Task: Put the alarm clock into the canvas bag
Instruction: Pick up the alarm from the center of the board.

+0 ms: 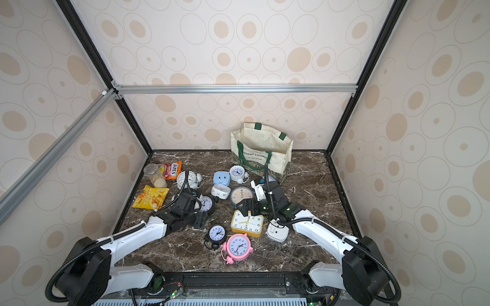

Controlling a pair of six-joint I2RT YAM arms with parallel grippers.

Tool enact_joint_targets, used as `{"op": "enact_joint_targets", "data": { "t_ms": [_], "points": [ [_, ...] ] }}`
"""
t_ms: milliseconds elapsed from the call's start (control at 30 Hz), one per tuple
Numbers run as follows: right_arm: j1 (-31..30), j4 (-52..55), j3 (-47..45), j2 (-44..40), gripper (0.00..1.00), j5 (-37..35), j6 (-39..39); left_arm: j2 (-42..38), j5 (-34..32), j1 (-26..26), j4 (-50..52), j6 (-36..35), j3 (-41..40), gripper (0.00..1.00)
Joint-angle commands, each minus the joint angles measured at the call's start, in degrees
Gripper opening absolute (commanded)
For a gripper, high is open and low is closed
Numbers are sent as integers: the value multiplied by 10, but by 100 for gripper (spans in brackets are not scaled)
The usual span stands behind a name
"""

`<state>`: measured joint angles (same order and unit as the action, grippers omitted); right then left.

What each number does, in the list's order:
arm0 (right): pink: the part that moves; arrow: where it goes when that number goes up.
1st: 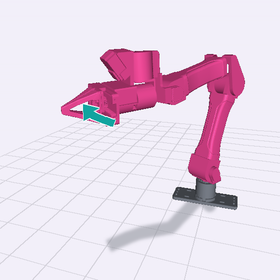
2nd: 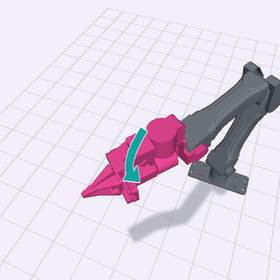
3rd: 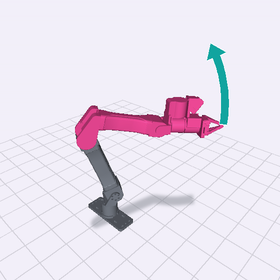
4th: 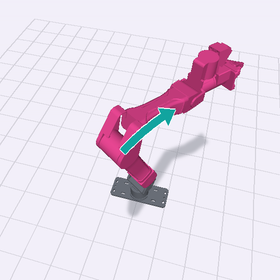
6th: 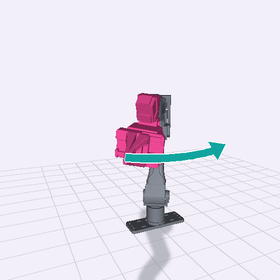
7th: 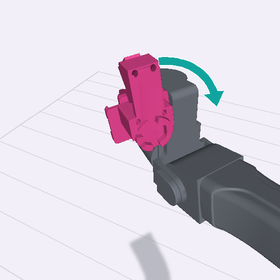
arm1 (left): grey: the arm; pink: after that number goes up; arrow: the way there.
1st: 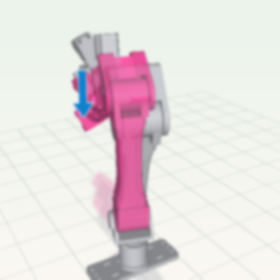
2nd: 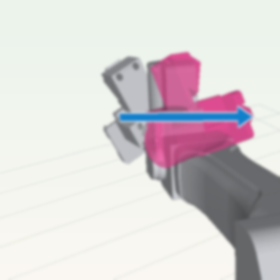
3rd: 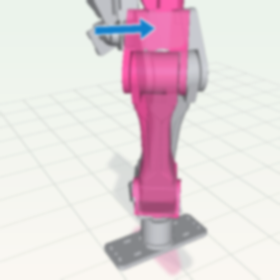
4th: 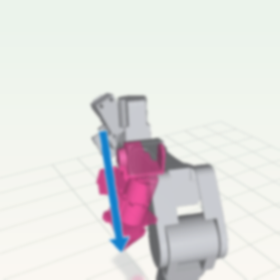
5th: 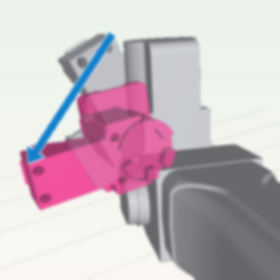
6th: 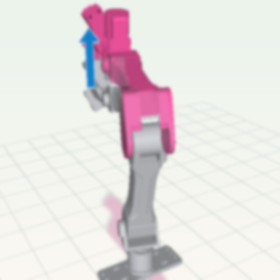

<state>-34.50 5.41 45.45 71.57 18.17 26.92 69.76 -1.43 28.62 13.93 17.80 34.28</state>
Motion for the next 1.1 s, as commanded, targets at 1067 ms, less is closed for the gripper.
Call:
{"op": "enact_joint_targets", "data": {
  "t_ms": [1067],
  "points": [
    [22, 165, 280, 58, 78, 149, 59, -178, 136, 151, -467, -87, -118, 71]
  ]
}}
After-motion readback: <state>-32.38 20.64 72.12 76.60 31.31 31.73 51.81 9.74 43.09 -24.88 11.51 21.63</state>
